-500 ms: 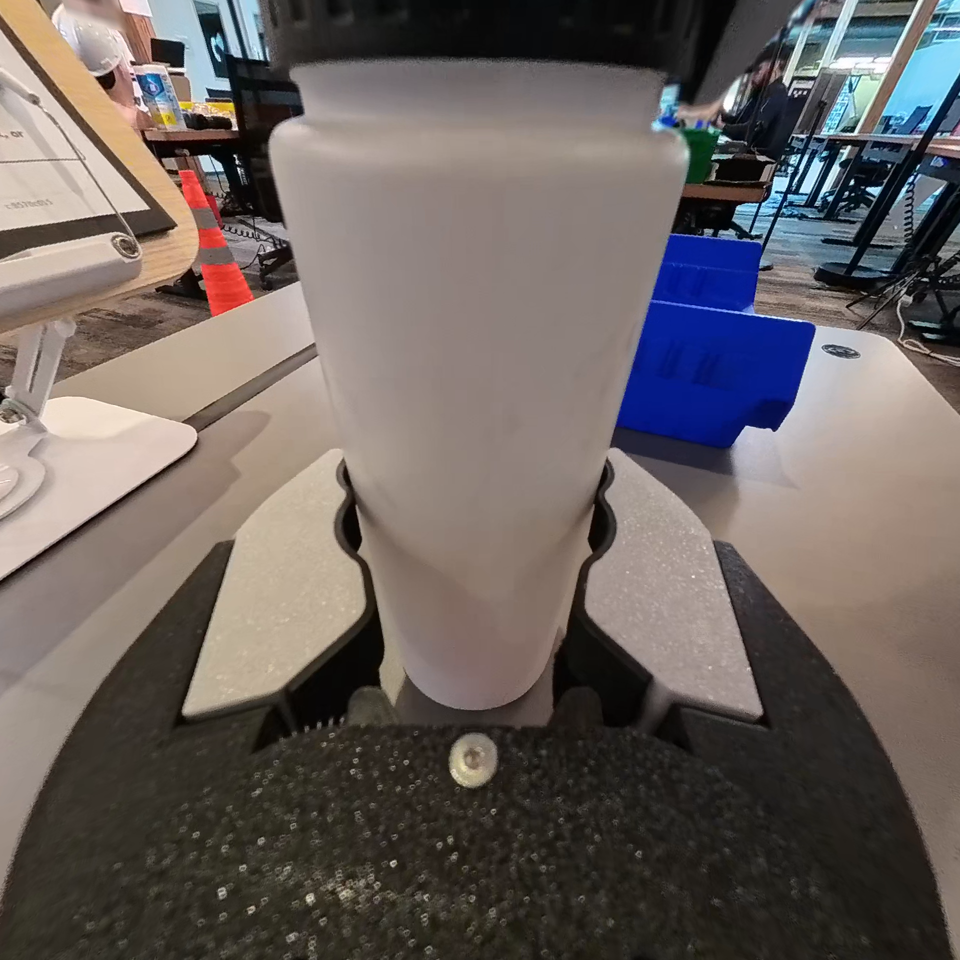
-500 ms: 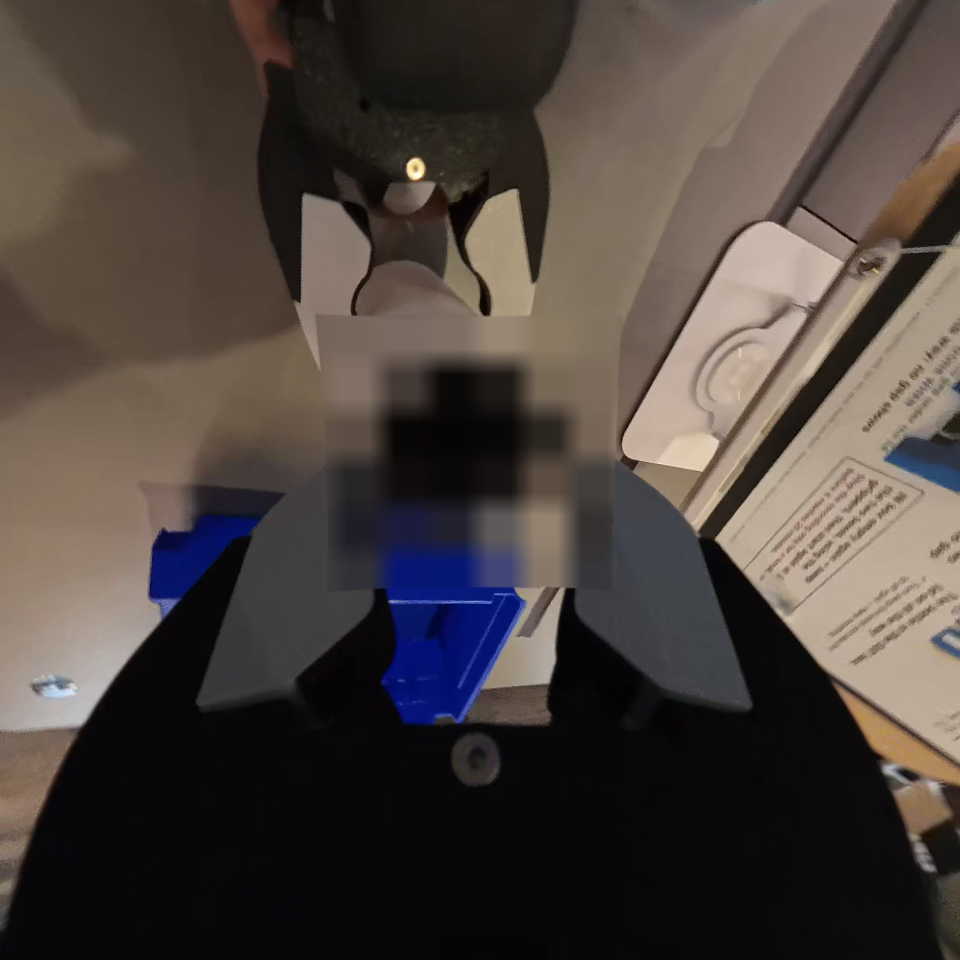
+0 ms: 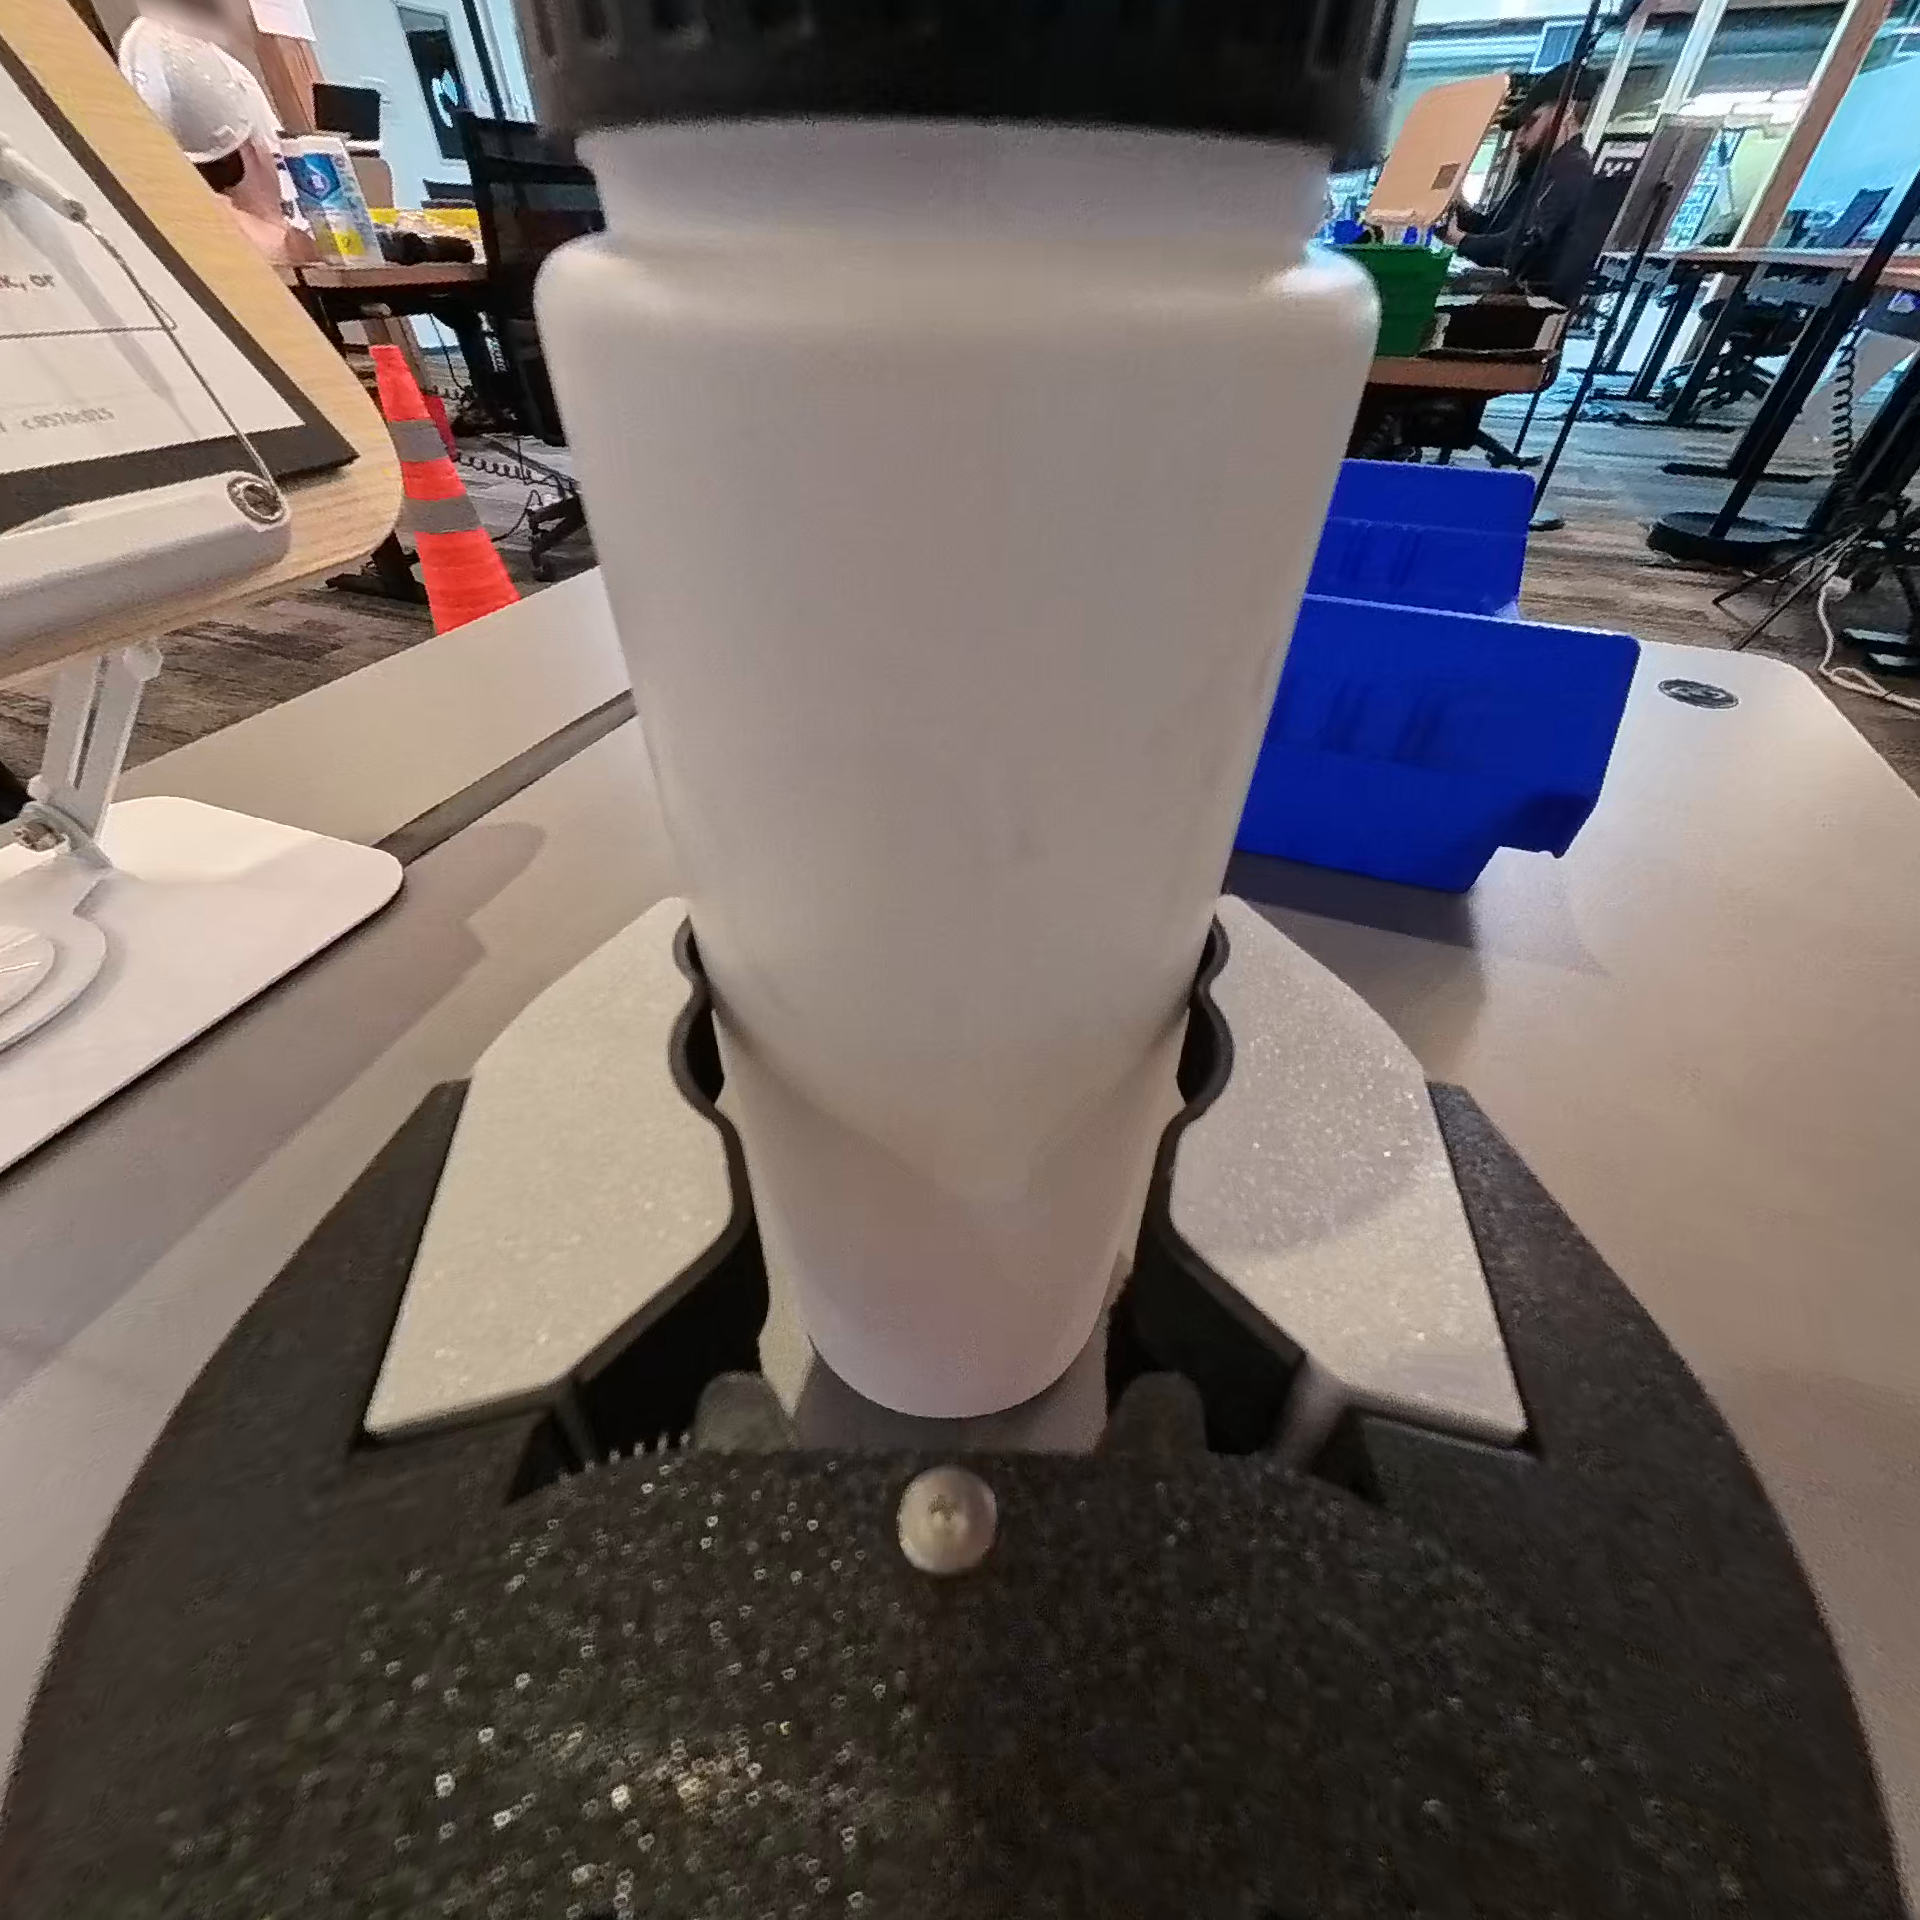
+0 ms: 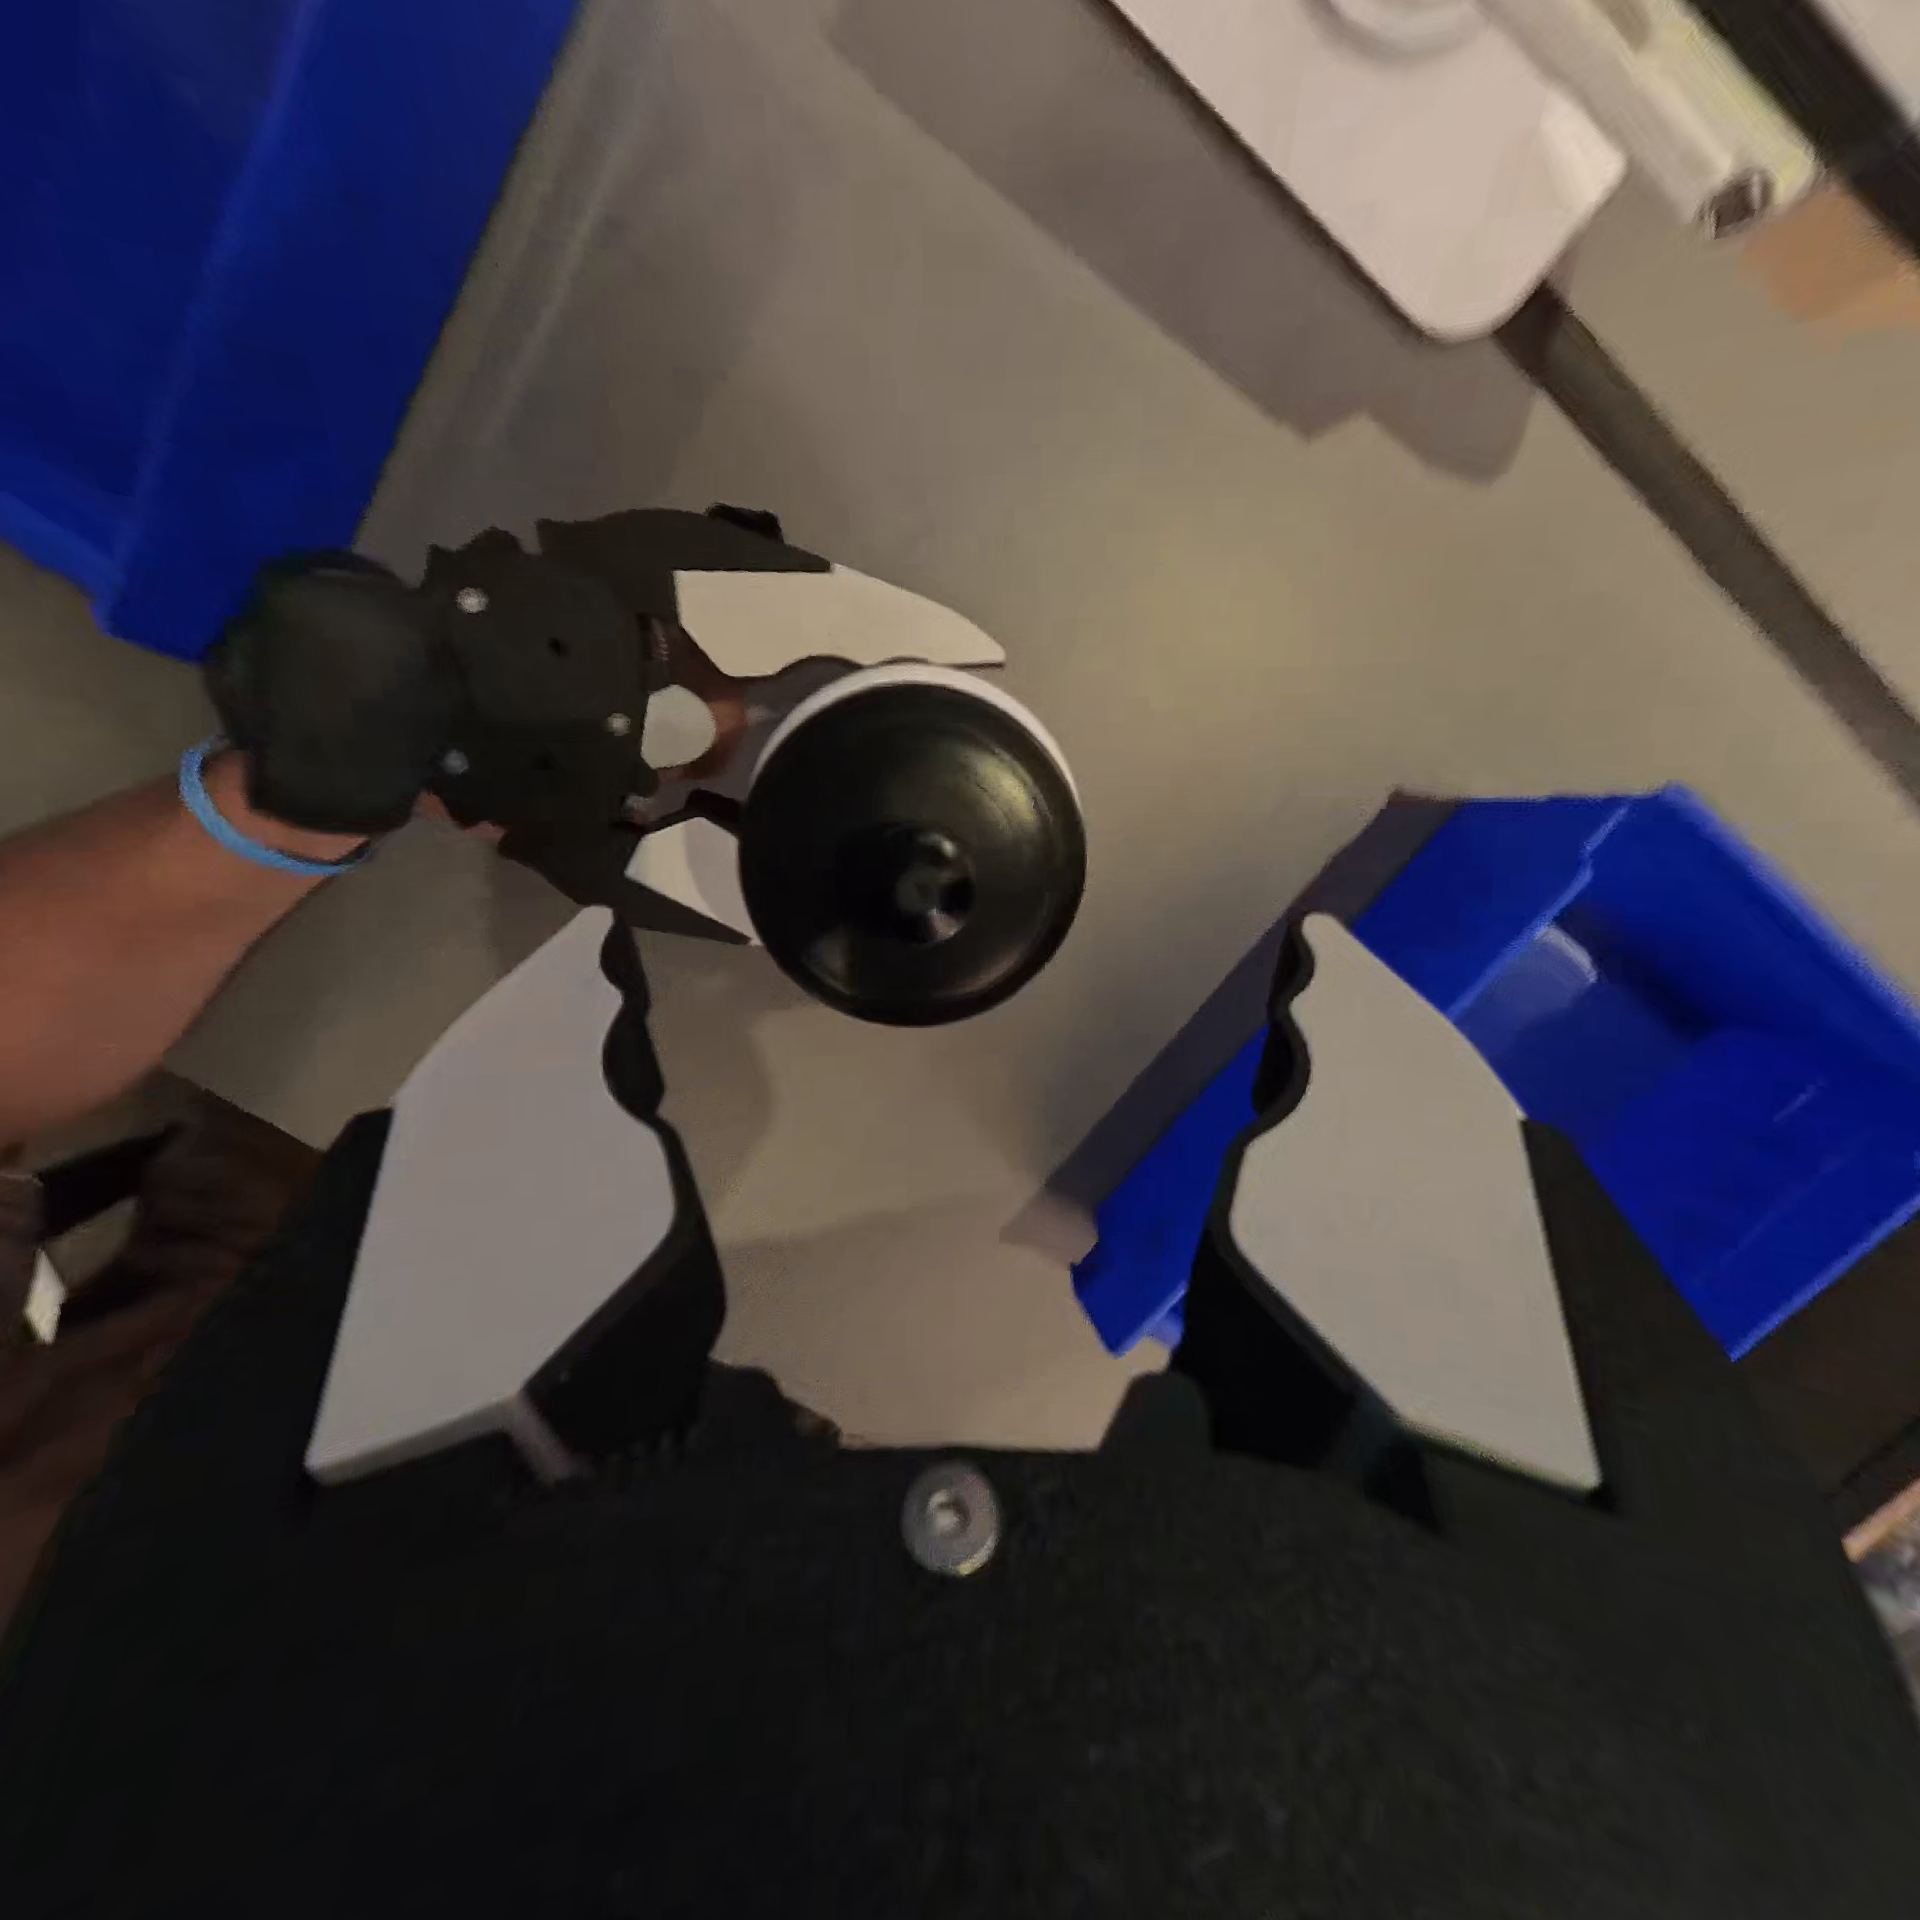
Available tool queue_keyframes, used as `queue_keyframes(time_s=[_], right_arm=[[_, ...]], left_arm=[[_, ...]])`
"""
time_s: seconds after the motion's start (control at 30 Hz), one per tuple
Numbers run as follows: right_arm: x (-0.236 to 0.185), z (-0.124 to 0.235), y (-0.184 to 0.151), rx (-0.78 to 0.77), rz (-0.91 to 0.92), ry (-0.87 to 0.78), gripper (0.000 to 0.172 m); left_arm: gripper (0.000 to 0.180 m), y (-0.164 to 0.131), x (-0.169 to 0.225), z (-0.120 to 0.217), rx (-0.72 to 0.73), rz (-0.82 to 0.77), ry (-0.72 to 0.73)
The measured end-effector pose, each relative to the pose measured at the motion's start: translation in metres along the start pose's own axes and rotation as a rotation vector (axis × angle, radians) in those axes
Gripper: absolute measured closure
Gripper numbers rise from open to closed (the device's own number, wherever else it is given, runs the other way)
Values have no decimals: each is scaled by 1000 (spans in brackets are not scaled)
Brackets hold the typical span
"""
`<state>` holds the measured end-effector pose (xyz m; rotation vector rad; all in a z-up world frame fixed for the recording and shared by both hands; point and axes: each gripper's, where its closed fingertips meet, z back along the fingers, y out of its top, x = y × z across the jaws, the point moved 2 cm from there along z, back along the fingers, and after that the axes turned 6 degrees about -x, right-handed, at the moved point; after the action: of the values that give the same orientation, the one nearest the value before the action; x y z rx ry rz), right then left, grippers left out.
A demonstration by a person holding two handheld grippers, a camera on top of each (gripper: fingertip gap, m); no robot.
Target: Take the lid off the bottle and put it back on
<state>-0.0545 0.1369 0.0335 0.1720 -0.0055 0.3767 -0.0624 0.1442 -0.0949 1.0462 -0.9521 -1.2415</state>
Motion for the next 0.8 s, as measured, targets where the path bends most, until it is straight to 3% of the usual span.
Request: queue_keyframes(time_s=[0.2,0.23,0.27,0.4,0.6,0.8], right_arm=[[-7,-20,-1,-64,-97,-2,68],[-8,-21,1,-62,-89,-9,77],[-8,-22,2,-64,-84,-13,97],[-8,-23,4,-75,-51,11,100],[-7,-22,2,-106,276,31,100],[-5,-23,5,-74,847,55,100]], left_arm=[[94,0,0,0,-3,0,3],[94,0,0,0,-4,0,4],[94,0,0,0,-5,1,6],[94,0,0,0,-6,6,8],[94,0,1,0,-3,-1,3],[94,0,1,0,0,3,1]])
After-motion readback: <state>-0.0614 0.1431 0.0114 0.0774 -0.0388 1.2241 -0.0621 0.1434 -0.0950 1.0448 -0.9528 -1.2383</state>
